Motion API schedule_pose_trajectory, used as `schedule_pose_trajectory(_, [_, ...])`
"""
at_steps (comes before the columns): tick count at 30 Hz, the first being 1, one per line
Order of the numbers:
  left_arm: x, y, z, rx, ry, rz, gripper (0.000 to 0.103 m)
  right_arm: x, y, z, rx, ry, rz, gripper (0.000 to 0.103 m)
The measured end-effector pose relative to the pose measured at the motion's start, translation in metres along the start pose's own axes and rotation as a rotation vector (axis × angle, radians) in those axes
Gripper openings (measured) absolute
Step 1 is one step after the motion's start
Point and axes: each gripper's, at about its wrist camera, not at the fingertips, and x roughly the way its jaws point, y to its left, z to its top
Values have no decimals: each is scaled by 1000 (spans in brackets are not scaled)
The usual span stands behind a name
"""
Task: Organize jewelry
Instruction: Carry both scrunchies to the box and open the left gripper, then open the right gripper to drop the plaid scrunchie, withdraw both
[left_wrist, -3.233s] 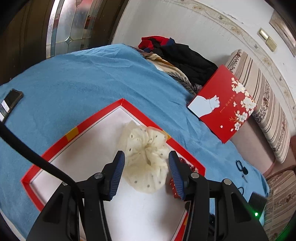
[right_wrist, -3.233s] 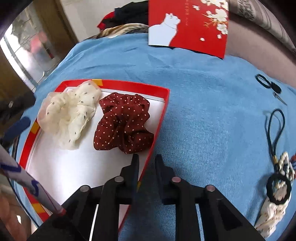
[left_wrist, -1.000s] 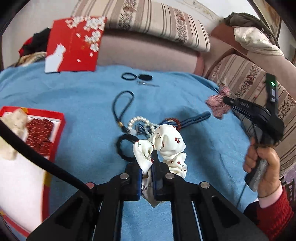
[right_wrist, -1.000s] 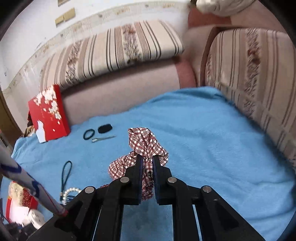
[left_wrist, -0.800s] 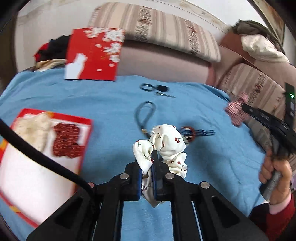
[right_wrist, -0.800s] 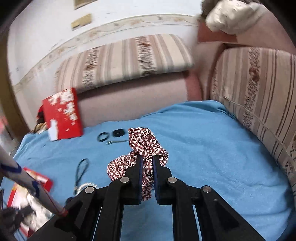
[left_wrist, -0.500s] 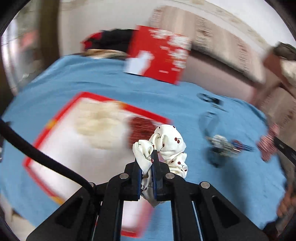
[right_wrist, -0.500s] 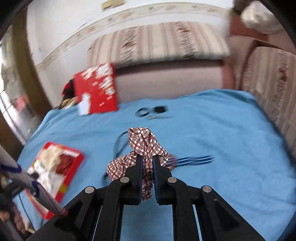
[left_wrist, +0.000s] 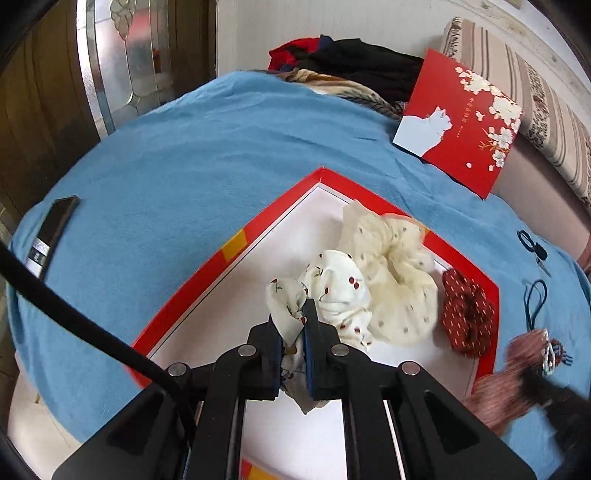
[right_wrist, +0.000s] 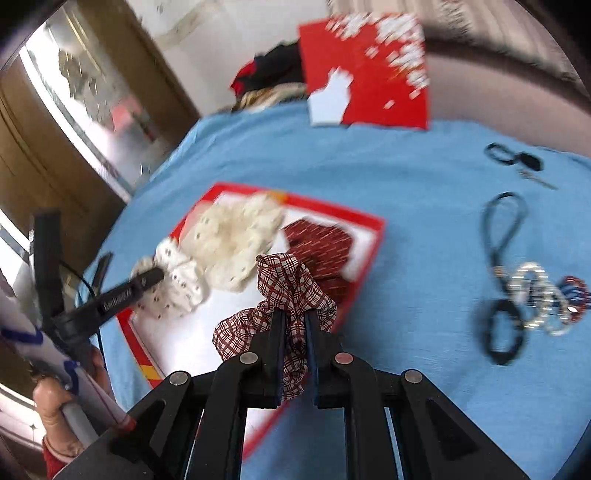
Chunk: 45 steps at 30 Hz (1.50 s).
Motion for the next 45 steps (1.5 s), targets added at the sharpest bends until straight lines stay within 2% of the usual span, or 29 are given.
schedule_pose_trajectory(6, [35,1,12,-33,53,38,9,50,16,6,-32,70,-54,11])
schedule_pose_trajectory(8, [44,4,18,-44,55,78,9,59,17,12,-36,76,-73,11])
schedule_pose_trajectory(14, [52,12,33,-79,38,79,10,79,21,33,-29,77,-102,11])
schedule_pose_trajectory(17, [52,15,34,-77,59,93,10,82,24,35,-30,92,-88,11])
schedule_pose_trajectory(20, [46,24,32,-82,94,115,10,76,29,26,-42,125,-42,11])
schedule_pose_trajectory(26, [21,48,8,-99,126,139,10,57,42,-15,-101,215,51,11])
schedule_pose_trajectory(29, [12,58,-3,-130,129,132,11,48,47,-30,-120,234,76,13])
schedule_pose_trajectory(31, [9,63,-6,-146,130,124,11,43,52,-39,-144,229,63,14])
schedule_pose_trajectory(32, [9,63,-7,-151,128,117,14,42,53,-43,-157,222,48,21])
schedule_pose_trajectory(33, [7,64,-8,-157,123,109,16,40,54,-46,-170,214,26,36])
schedule_pose_trajectory(35, [0,64,-9,-178,101,83,31,32,54,-47,-178,191,11,49])
schedule_pose_trajectory(36, [-5,64,-8,-188,83,77,36,24,55,-47,-179,163,13,52])
schedule_pose_trajectory(38, [-19,62,-9,-190,30,90,56,5,50,-45,-174,94,11,60])
schedule_pose_trajectory(39, [-27,60,-9,-189,-5,96,58,-7,43,-44,-156,51,-1,65])
schedule_pose_trajectory(42, [-40,56,-8,-197,-65,97,61,-15,24,-41,-106,8,-79,65])
schedule_pose_trajectory(45, [-42,56,-9,-227,-85,70,62,3,13,-40,-99,52,-184,65])
